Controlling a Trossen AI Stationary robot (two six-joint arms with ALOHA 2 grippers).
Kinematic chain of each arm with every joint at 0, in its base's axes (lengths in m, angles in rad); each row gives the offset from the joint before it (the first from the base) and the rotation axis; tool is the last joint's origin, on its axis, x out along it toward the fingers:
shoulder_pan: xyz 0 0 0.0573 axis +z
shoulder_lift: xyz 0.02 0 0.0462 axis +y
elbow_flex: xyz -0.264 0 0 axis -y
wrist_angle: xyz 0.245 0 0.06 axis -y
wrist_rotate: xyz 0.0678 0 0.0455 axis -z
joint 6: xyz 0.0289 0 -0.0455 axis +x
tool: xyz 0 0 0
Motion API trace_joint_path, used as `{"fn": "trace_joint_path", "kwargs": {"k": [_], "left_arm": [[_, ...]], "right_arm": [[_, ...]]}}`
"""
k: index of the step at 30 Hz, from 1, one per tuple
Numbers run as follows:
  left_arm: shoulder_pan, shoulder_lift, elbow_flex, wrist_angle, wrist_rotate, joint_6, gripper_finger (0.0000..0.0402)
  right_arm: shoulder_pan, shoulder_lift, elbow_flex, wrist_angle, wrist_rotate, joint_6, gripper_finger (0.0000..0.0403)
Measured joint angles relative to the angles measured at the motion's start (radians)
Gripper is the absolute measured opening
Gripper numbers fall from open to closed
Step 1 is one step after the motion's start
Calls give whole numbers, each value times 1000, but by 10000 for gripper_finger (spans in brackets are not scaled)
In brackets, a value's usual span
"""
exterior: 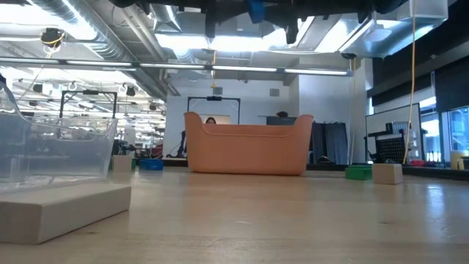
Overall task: Sort & place blocks by color
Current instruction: Put the top right blue game piece into the orange bin
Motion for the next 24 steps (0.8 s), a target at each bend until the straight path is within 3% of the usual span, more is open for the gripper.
{"fn": "trace_joint_path", "kwargs": {"k": [2, 12, 24], "left_arm": [[2, 0, 0, 1, 15, 1, 126], [75, -63, 0, -81, 61, 24, 126], [157, -246, -23, -320, 110, 103, 126]], "right_arm": [[0, -1, 0, 0, -4, 3, 153], [-38, -77, -1, -141, -11, 28, 282], [-159, -313, 0, -556, -8, 30, 289]]}}
